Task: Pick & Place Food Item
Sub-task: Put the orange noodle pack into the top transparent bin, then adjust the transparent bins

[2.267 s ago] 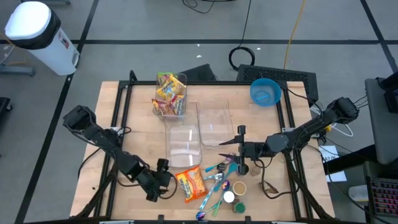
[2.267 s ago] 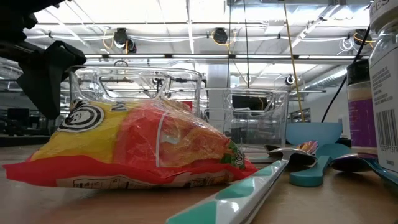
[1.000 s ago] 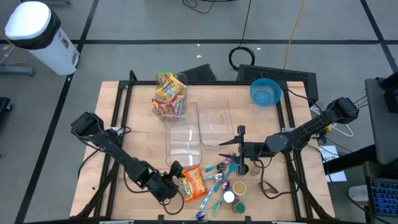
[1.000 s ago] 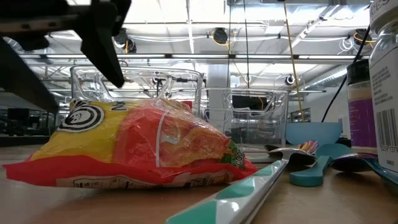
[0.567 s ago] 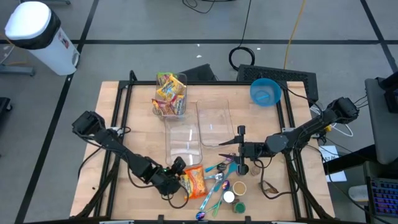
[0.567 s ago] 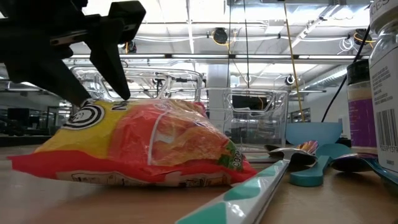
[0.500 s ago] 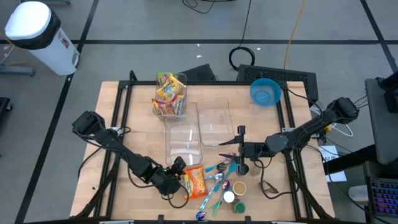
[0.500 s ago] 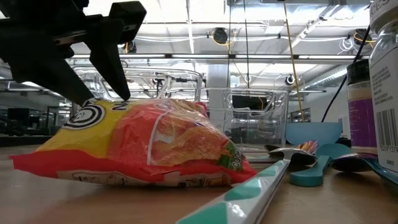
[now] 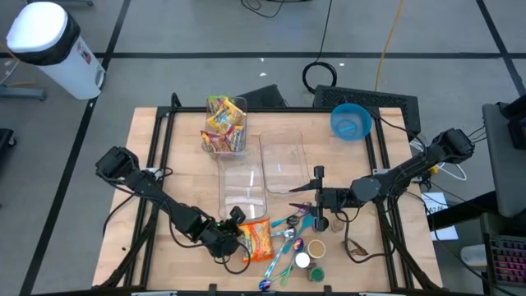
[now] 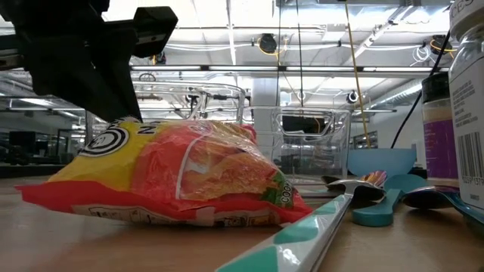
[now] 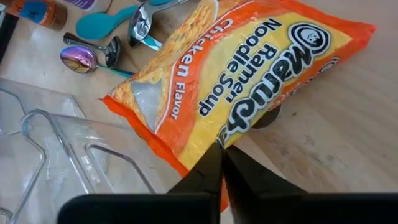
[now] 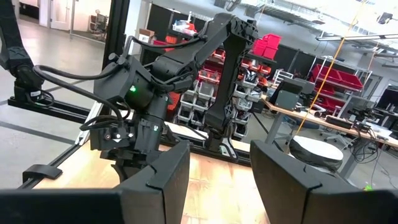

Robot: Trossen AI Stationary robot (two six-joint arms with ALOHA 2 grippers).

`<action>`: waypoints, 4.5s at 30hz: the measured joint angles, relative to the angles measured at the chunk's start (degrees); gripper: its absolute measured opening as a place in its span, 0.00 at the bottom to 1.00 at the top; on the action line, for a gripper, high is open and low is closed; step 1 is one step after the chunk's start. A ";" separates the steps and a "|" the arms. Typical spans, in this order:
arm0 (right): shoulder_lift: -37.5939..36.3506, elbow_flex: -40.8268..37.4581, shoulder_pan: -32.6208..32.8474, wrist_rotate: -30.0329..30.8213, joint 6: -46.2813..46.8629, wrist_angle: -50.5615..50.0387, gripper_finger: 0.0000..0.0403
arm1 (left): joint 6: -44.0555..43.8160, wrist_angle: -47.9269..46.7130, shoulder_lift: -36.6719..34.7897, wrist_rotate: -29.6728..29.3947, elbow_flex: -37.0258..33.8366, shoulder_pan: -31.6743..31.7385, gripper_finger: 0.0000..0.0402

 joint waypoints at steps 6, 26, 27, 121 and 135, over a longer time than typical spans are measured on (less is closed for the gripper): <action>0.00 0.00 0.00 0.00 0.01 0.00 0.40 | 1.80 2.27 -0.81 -0.81 -0.02 -0.59 0.02; 0.00 0.00 0.00 0.01 0.01 0.45 0.40 | 16.94 1.99 -27.63 -20.66 0.81 2.10 0.01; 0.00 0.00 0.00 0.01 0.00 0.46 0.40 | 17.53 1.61 -29.40 -20.99 0.81 3.42 0.01; -5.08 3.32 -10.36 10.99 27.08 -36.30 0.40 | -26.09 -7.51 -39.56 32.88 -8.81 67.02 0.68; -4.51 -0.99 -25.96 5.99 53.44 -61.34 0.40 | -31.15 -8.00 -41.08 30.08 -8.85 61.76 0.70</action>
